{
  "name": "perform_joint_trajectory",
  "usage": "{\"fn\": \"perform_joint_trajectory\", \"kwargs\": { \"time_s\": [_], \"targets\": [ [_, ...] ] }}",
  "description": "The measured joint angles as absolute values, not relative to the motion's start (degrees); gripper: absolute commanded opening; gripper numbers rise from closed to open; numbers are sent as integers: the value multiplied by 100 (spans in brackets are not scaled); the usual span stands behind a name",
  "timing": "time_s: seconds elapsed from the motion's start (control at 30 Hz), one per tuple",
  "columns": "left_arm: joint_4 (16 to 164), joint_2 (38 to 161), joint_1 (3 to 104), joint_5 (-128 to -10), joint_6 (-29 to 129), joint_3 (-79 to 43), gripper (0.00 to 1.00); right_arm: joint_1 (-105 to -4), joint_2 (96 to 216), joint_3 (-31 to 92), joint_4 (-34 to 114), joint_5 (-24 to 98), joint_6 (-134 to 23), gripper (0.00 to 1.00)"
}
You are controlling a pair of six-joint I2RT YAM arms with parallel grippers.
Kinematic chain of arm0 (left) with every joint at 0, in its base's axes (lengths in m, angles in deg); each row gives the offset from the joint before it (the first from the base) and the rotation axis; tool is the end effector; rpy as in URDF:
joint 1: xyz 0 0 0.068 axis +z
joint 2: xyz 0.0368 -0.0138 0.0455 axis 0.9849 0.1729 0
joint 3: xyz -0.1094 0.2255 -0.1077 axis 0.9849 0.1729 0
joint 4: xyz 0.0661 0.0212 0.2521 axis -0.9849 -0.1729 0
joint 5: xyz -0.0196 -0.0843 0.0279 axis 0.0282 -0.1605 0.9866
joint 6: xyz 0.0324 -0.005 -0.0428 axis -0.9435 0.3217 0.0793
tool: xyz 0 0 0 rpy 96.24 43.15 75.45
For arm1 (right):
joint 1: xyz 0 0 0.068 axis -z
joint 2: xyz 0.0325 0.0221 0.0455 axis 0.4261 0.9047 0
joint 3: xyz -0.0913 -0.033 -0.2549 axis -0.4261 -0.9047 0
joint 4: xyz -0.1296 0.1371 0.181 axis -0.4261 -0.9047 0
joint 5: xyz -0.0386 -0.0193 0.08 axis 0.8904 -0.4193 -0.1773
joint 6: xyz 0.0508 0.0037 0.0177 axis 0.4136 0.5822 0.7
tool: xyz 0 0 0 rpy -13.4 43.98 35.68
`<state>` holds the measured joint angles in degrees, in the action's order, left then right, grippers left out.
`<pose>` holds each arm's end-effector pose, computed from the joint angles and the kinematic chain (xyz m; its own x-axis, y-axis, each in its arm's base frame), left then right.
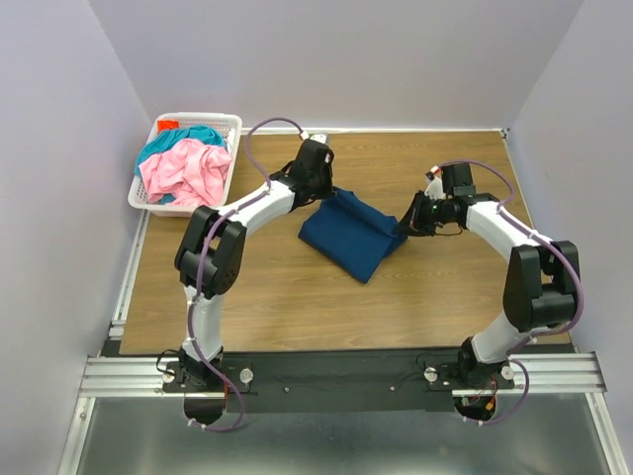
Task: Fold and stack the t-shirts
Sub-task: Fold the tshirt
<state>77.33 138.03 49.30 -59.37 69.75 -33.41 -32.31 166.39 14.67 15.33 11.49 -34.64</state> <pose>0.3970 -0.2351 0.2348 -0.6945 -0.1909 -0.6937 0.1546 0.9021 -0.4030 0.3192 0.0593 0.2145 -0.9206 0.2748 -0.2775 0.0256 0.7514 0.6593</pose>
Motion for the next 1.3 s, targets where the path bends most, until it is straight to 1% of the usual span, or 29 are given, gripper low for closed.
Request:
{"fn": "perform_joint_trajectory", "kwargs": {
  "time_s": [0.03, 0.07, 0.1, 0.13, 0.17, 0.2, 0.23, 0.3, 0.47, 0.6, 0.77, 0.9, 1.03, 1.2, 1.3],
  "targets": [
    [7694, 13910, 4941, -5976, 6958, -3403, 30, -3222, 16720, 1502, 1528, 1256, -3457, 18],
    [7681, 13971, 4945, -6000, 6949, -3442, 44, -3209, 16788, 1529, 1524, 1333, -3468, 25],
    [7632, 14059, 4954, -6013, 6927, -3516, 60, -3196, 16858, 1559, 1526, 1422, -3464, 37],
    [7571, 14155, 4965, -6013, 6921, -3593, 98, -3185, 16897, 1590, 1496, 1540, -3455, 45],
    [7525, 14223, 4987, -6020, 6825, -3658, 98, -3172, 16928, 1629, 1467, 1676, -3464, 58],
    [7488, 14271, 5009, -6020, 6862, -3709, 98, -3148, 16949, 1690, 1430, 1842, -3472, 67],
    [7469, 14308, 5037, -6024, 6849, -3752, 98, -3135, 16952, 1727, 1415, 1916, -3468, 79],
    [7436, 14327, 5072, -6024, 6829, -3816, 98, -3111, 16945, 1817, 1395, 2107, -3492, 100],
    [7469, 14273, 5118, -6024, 6822, -3768, 98, -3111, 16667, 1771, 1386, 2415, -3497, 100],
    [7611, 13989, 5116, -6245, 6829, -3291, 98, -3111, 16134, 1483, 1437, 2399, -3490, 100],
    [7864, 13689, 5072, -6706, 6827, -2830, 98, -3157, 15690, 1050, 1677, 1857, -3407, 100],
    [8078, 13545, 4974, -6960, 6831, -2705, 98, -3417, 15682, 997, 2016, 1383, -3311, 100],
    [8290, 13453, 4917, -7095, 6853, -2537, 98, -3611, 15929, 1059, 2287, 1119, -3236, 100],
    [8555, 13379, 4917, -7301, 6962, -1991, 98, -3614, 16740, 1358, 2425, 1075, -3212, 100],
    [8736, 13355, 4921, -7380, 7083, -1440, 98, -3614, 17275, 1679, 2484, 1079, -3215, 100]
  ]
}}
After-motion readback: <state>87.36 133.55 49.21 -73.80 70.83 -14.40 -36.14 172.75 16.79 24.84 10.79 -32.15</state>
